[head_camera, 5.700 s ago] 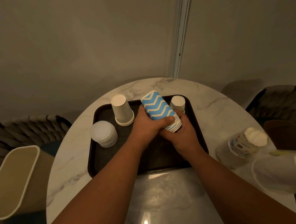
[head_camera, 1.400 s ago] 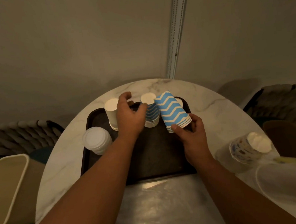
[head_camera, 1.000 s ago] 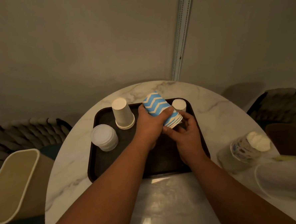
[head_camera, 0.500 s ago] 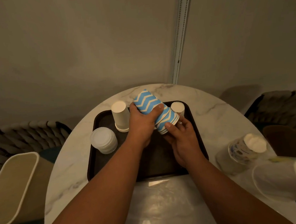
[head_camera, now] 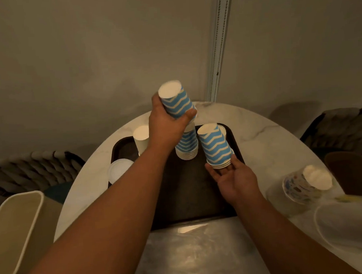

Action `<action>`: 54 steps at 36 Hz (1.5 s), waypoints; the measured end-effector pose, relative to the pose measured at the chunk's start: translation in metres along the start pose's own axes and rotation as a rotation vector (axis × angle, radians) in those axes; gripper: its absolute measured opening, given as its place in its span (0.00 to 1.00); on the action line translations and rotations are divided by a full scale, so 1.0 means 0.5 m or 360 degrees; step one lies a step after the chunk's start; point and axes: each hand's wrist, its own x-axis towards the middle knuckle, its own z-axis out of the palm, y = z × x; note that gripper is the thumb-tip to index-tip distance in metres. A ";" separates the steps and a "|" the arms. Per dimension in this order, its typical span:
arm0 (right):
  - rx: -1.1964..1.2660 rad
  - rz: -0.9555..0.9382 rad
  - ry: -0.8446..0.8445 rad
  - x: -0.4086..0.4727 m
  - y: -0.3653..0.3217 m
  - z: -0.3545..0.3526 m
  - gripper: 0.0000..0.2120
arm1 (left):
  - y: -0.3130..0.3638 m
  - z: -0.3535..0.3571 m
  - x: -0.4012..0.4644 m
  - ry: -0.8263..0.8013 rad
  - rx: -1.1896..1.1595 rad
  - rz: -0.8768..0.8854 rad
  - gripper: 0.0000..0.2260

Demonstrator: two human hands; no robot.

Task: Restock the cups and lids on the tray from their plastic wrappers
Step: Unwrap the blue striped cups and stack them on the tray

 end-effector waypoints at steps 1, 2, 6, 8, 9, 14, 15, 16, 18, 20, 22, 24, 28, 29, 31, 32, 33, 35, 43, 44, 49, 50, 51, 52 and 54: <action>-0.0010 0.0012 0.0006 0.001 0.000 -0.003 0.10 | -0.010 0.003 0.002 -0.0039 0.0092 -0.0014 0.35; -0.0020 0.0017 0.0011 0.002 -0.001 -0.006 0.10 | -0.024 0.006 0.001 -0.0073 0.0167 -0.0028 0.34; -0.0013 -0.0048 0.0009 0.012 -0.004 -0.014 0.09 | -0.079 0.021 -0.016 -0.0179 0.0322 -0.0094 0.32; 0.0025 -0.0078 0.0010 0.017 -0.007 -0.016 0.09 | -0.099 0.027 -0.027 -0.0229 0.0385 -0.0159 0.33; 0.0042 -0.0089 0.0013 0.019 -0.008 -0.018 0.09 | -0.108 0.030 -0.032 -0.0256 0.0422 -0.0194 0.33; 0.0067 -0.0120 0.0001 0.019 -0.013 -0.021 0.09 | -0.139 0.041 -0.042 -0.0300 0.0490 -0.0289 0.34; 0.0063 -0.0127 -0.0006 0.018 -0.013 -0.021 0.09 | -0.141 0.042 -0.041 -0.0302 0.0487 -0.0293 0.34; 0.0056 -0.0133 -0.0014 0.017 -0.014 -0.020 0.09 | -0.141 0.042 -0.040 -0.0313 0.0489 -0.0291 0.34; 0.0044 -0.0144 -0.0029 0.014 -0.015 -0.018 0.09 | -0.136 0.041 -0.040 -0.0354 0.0456 -0.0280 0.37; 0.0049 -0.0146 -0.0052 0.011 -0.016 -0.016 0.09 | -0.128 0.034 -0.046 -0.0312 0.0373 -0.0273 0.43; 0.0062 -0.0141 -0.0080 0.007 -0.017 -0.013 0.09 | -0.114 0.023 -0.057 -0.0076 0.0370 -0.0199 0.43; 0.0086 -0.0137 -0.0113 0.004 -0.018 -0.007 0.10 | -0.096 0.015 -0.076 0.0206 0.0299 -0.0030 0.38; 0.0077 -0.0139 -0.0174 -0.005 -0.013 0.022 0.08 | -0.048 0.025 -0.122 0.0258 0.0023 0.0086 0.34; 0.0065 -0.0131 -0.0195 -0.009 -0.011 0.030 0.08 | -0.038 0.029 -0.131 0.0176 -0.0002 0.0051 0.35; 0.0044 -0.0110 -0.0252 -0.021 -0.006 0.044 0.10 | -0.023 0.035 -0.145 0.0002 -0.0058 -0.0048 0.39; 0.0033 -0.0103 -0.0278 -0.026 -0.003 0.050 0.14 | -0.019 0.035 -0.149 -0.0079 -0.0119 -0.0097 0.40; 0.0020 -0.0100 -0.0305 -0.031 -0.001 0.054 0.18 | -0.016 0.035 -0.152 -0.0154 -0.0192 -0.0138 0.39; -0.0022 -0.0101 -0.0359 -0.039 0.003 0.063 0.23 | -0.010 0.032 -0.152 -0.0263 -0.0292 -0.0183 0.37; 0.0011 -0.0113 -0.0319 -0.051 0.013 0.067 0.21 | -0.005 0.018 -0.134 -0.0178 -0.0458 -0.0243 0.32; 0.0013 -0.0112 -0.0282 -0.047 0.013 0.062 0.18 | -0.001 0.015 -0.125 -0.0131 -0.0463 -0.0226 0.31; 0.0034 -0.0095 -0.0164 -0.030 0.002 0.040 0.10 | 0.034 -0.004 -0.060 0.0098 -0.0221 -0.0003 0.28; 0.0046 -0.0081 -0.0138 -0.028 -0.001 0.036 0.11 | 0.038 -0.007 -0.047 0.0124 -0.0156 0.0035 0.29; 0.0059 -0.0063 -0.0120 -0.028 -0.004 0.033 0.13 | 0.037 -0.007 -0.034 0.0138 -0.0094 0.0056 0.30; 0.0068 -0.0047 -0.0109 -0.027 -0.007 0.030 0.14 | 0.033 -0.007 -0.024 0.0134 -0.0038 0.0065 0.32; 0.0078 -0.0020 -0.0094 -0.025 -0.010 0.024 0.16 | 0.018 -0.002 -0.012 0.0083 0.0086 0.0041 0.33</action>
